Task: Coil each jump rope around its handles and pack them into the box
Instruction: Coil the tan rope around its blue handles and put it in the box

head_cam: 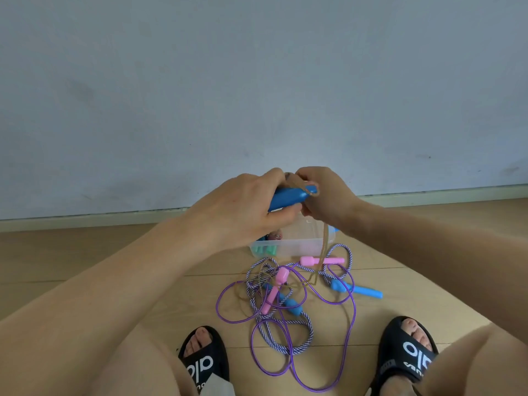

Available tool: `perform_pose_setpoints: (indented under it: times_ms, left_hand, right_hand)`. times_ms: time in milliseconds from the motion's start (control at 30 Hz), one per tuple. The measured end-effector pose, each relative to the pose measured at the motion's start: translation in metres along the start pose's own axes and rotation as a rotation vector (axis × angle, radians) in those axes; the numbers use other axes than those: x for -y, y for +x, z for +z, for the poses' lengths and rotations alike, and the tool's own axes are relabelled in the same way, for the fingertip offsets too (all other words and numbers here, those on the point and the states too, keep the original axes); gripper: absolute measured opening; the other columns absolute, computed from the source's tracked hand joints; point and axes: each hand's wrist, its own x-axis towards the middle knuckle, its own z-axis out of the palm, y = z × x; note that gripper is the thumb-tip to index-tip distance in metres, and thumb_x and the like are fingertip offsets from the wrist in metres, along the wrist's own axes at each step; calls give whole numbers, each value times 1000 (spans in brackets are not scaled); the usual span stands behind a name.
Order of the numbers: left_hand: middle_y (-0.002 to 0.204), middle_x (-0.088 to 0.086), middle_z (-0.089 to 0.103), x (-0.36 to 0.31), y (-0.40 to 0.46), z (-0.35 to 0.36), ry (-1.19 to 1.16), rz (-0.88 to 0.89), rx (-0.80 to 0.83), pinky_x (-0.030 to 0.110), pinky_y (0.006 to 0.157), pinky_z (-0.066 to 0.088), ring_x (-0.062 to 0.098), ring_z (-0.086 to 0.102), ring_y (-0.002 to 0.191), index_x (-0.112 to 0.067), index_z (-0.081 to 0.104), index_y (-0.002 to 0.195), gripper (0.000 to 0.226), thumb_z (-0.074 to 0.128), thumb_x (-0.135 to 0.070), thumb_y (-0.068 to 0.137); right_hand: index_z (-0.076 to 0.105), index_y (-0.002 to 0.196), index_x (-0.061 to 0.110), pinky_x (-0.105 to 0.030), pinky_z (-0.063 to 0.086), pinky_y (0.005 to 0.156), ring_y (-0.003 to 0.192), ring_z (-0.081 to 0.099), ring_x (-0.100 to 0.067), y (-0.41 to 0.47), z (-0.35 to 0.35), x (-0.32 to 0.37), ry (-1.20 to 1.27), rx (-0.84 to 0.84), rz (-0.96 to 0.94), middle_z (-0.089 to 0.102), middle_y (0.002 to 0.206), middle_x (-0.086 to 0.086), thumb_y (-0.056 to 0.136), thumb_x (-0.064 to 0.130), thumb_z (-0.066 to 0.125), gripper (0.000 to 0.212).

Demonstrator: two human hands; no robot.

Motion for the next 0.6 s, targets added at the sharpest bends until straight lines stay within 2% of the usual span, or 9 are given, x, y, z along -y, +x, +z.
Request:
perform_pose_setpoints:
  times_ms: [67, 133, 267, 367, 433, 500, 567, 600]
  left_hand:
    - [68, -5, 53, 3, -1, 1, 96, -12, 81, 33, 55, 37, 16, 51, 60, -21, 45, 91, 43, 48, -63, 84]
    - [73, -4, 53, 6, -1, 3, 209, -25, 181, 35, 58, 39, 17, 52, 65, -21, 45, 96, 48, 45, -68, 84]
    - [76, -2, 51, 13, 1, 3, 346, 7, 219, 36, 59, 39, 21, 52, 66, -17, 42, 97, 44, 46, -61, 89]
    - [72, -1, 49, 16, 5, 1, 364, 6, 191, 35, 56, 35, 20, 49, 61, -16, 42, 95, 42, 45, -58, 90]
    - [70, -2, 49, 17, 7, 0, 346, 8, 181, 34, 55, 34, 18, 46, 59, -16, 43, 94, 41, 45, -56, 90]
    - [70, -2, 48, 17, 7, 1, 319, 7, 165, 34, 55, 34, 16, 45, 57, -17, 42, 93, 39, 45, -56, 90]
    - [69, -3, 48, 18, 9, 1, 302, 5, 148, 33, 54, 32, 14, 43, 56, -18, 41, 90, 38, 45, -55, 90]
    - [68, -4, 47, 19, 9, 0, 293, 4, 141, 32, 52, 31, 13, 43, 56, -18, 40, 90, 37, 46, -54, 91]
  right_hand:
    - [57, 73, 6, -26, 36, 50, 49, 44, -18, 3, -13, 4, 240, 65, 75, 51, 56, -4, 99, 26, 49, 33]
    - [64, 83, 7, -27, 38, 50, 48, 43, -17, 5, -29, 9, 339, 142, 120, 50, 58, -3, 102, 36, 44, 40]
    - [69, 85, 7, -29, 46, 64, 61, 53, -21, 3, -58, 10, 344, 377, 160, 58, 67, -6, 102, 46, 37, 54]
    - [68, 96, 4, -36, 48, 72, 67, 56, -27, -5, -61, 5, 156, 570, 212, 72, 87, -15, 101, 52, 36, 58]
    - [64, 104, 6, -38, 49, 74, 71, 59, -28, -11, -54, 5, 68, 611, 191, 75, 96, -14, 102, 46, 36, 49]
    - [61, 99, 8, -38, 51, 78, 77, 62, -26, -15, -49, 7, 118, 587, 126, 75, 96, -14, 104, 33, 38, 33]
    - [61, 88, 10, -35, 52, 76, 75, 59, -26, -17, -49, 9, 230, 541, 82, 69, 83, -13, 103, 20, 42, 26]
    - [61, 83, 11, -33, 52, 70, 70, 54, -25, -17, -50, 9, 256, 518, 70, 62, 74, -10, 102, 17, 45, 26]
